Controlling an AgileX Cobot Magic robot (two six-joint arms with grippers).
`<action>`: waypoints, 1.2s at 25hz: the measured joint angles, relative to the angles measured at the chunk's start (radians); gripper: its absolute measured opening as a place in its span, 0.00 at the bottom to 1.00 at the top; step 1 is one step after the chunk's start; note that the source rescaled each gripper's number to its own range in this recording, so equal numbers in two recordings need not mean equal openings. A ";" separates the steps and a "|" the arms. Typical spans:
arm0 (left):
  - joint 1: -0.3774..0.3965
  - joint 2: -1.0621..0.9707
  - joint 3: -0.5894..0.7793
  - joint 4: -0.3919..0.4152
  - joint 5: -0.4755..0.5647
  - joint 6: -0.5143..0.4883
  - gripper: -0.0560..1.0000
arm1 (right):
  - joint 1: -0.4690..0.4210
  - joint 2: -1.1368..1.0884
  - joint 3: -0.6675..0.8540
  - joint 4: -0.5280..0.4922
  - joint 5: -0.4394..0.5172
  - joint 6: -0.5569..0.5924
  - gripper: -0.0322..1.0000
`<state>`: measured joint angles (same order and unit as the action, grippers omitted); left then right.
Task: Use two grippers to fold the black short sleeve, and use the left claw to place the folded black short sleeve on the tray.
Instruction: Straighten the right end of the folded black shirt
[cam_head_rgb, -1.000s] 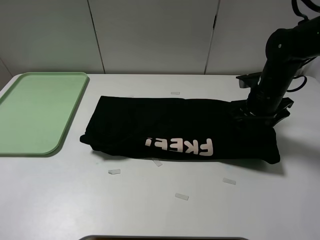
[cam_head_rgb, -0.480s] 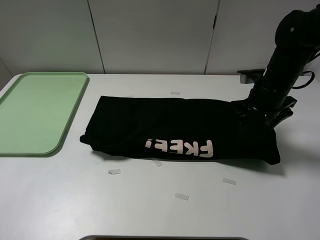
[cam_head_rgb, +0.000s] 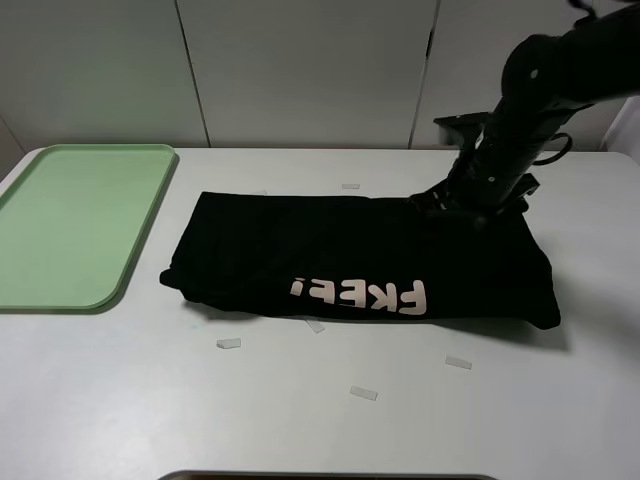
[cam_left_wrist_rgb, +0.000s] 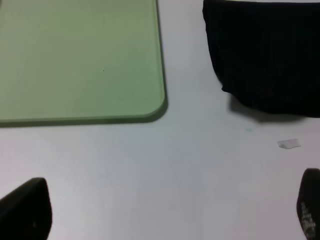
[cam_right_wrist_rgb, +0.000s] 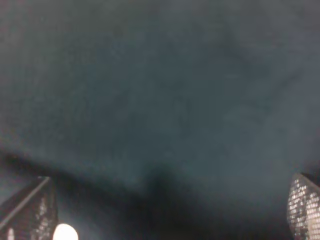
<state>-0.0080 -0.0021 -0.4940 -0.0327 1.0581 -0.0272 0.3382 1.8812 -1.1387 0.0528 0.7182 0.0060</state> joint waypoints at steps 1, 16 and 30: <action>0.000 0.000 0.000 0.000 0.000 0.000 0.98 | 0.000 0.000 0.000 0.000 0.000 0.000 1.00; 0.000 0.000 0.000 0.000 0.000 0.000 0.98 | 0.157 0.116 0.000 -0.063 0.000 -0.018 1.00; 0.000 0.000 0.000 0.000 0.000 0.000 0.98 | 0.177 -0.007 -0.005 -0.070 0.047 -0.013 1.00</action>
<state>-0.0080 -0.0021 -0.4940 -0.0327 1.0581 -0.0272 0.5148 1.8745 -1.1432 -0.0171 0.7655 -0.0072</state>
